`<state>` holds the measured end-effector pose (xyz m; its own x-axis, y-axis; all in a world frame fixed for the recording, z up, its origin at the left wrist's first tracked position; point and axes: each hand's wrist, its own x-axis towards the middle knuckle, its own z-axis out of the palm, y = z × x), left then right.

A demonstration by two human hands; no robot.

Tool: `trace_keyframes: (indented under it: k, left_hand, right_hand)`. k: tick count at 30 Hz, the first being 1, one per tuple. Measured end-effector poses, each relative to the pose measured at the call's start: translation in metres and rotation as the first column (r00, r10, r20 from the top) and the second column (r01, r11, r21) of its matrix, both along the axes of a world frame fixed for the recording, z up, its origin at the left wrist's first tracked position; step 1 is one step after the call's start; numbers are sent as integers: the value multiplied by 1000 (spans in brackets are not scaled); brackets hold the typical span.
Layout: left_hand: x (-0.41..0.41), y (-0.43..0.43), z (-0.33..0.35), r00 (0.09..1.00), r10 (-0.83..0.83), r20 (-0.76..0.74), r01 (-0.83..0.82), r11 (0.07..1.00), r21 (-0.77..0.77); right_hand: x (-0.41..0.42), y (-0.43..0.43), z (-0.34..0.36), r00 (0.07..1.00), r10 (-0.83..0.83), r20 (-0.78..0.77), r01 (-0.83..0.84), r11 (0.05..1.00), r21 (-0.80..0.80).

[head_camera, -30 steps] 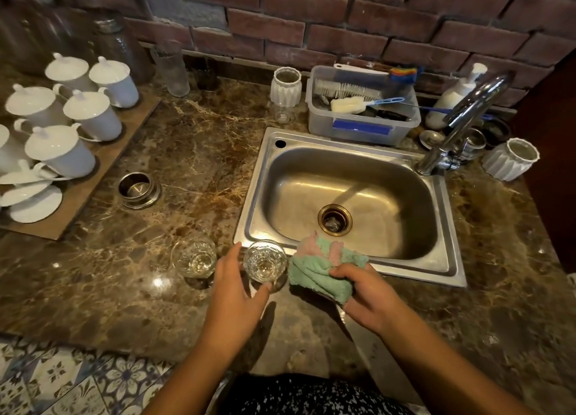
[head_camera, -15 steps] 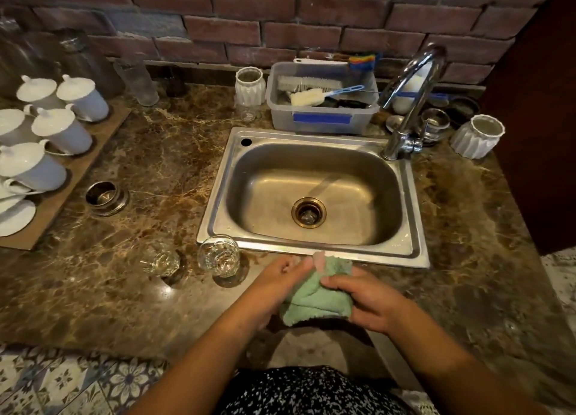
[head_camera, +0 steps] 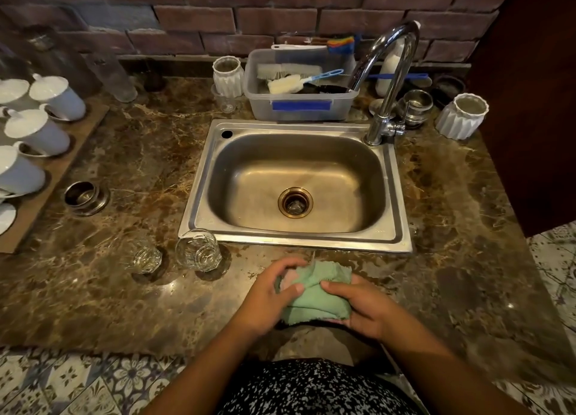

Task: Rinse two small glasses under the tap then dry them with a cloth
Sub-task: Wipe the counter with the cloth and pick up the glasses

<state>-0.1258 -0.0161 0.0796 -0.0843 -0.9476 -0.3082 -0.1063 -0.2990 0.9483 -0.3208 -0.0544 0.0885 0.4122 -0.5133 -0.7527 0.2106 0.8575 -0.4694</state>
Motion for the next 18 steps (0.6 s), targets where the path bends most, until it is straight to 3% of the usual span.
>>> trace_keyframes:
  k: [6, 11, 15, 18]
  left_hand:
    - [3, 1, -12, 995, 53, 79, -58, 996, 74]
    - [3, 4, -11, 970, -97, 225, 99, 995, 4]
    - [-2, 5, -18, 974, 113, 194, -113, 994, -14]
    - [-1, 2, -26, 964, 137, 229, -158, 984, 76]
  right_hand:
    - [5, 5, -15, 997, -55, -50, 55, 998, -3]
    - [10, 9, -21, 989, -144, -24, 144, 990, -6]
    - [13, 10, -26, 975, -221, -26, 222, 975, 26]
    - [17, 13, -25, 977, -213, -24, 213, 977, 19]
